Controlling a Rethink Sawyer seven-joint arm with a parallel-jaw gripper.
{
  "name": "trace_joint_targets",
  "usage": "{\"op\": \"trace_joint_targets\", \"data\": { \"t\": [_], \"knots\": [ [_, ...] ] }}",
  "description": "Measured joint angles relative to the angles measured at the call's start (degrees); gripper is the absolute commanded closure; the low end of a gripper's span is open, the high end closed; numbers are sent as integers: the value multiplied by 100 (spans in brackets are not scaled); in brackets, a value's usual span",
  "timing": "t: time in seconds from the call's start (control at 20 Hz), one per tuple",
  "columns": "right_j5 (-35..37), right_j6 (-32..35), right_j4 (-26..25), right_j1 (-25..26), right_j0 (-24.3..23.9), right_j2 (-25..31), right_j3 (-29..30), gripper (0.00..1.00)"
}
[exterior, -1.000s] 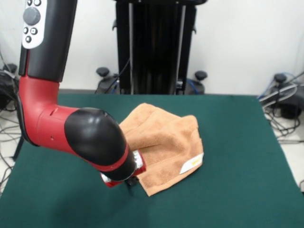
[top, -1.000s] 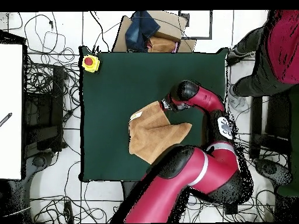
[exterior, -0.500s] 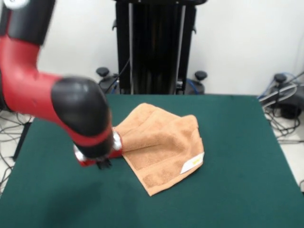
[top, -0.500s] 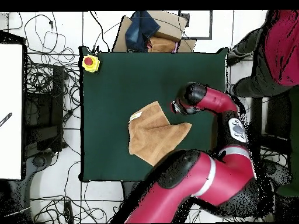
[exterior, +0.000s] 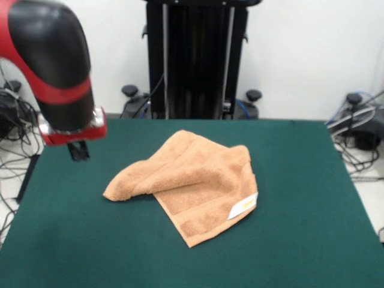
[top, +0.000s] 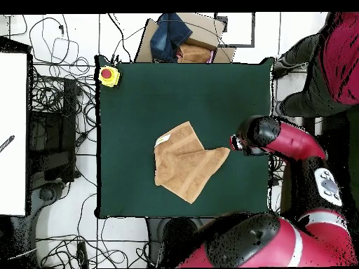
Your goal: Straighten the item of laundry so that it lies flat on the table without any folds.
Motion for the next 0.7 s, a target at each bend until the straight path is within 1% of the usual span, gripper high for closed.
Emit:
{"op": "trace_joint_targets", "data": {
  "t": [0.1,0.25,0.35,0.4,0.7],
  "knots": [
    [-382,0,1,-141,-53,-46,229,100],
    [-825,0,2,-128,-116,-49,359,100],
    [-1320,0,0,-20,-208,-50,440,100],
    [-1751,0,-40,110,-285,-64,492,100],
    [-2838,0,-395,593,-443,-217,544,100]
  ]
}}
